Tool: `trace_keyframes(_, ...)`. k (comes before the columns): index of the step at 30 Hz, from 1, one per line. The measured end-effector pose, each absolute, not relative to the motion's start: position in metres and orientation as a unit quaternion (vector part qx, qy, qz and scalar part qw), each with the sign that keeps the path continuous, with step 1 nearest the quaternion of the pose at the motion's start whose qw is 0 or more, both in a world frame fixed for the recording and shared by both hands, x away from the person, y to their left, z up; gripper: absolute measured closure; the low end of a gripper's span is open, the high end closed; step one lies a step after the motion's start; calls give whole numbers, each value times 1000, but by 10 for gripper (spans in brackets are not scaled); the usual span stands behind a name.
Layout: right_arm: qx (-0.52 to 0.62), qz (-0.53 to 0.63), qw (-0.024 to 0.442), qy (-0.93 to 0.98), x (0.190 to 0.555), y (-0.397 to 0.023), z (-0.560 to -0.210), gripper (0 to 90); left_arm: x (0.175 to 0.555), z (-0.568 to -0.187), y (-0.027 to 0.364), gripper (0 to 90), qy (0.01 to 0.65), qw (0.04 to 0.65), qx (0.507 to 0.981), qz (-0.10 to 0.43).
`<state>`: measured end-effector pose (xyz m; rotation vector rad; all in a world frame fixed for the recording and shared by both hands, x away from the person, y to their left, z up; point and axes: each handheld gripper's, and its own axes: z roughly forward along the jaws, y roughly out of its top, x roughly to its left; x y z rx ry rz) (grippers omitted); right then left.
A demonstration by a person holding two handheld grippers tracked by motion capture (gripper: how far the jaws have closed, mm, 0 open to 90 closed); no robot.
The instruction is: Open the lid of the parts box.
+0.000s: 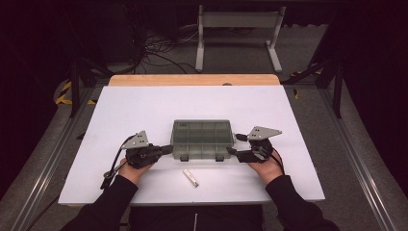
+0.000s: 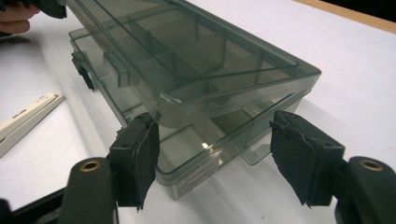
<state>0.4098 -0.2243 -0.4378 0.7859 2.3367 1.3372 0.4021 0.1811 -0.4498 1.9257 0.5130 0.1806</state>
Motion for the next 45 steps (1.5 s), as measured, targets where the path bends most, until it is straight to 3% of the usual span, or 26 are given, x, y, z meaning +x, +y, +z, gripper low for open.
trace_keyframes(15,281,481,171,812,410,-229,-434,333,402,-450,180,831,211,535,814,79)
trace_keyframes(31,274,490,180,808,414,-229,-417,327,400,-454,170,637,182,527,828,60)
trace_keyframes(45,261,499,181,806,432,-222,-396,327,398,-456,164,589,175,517,836,54)
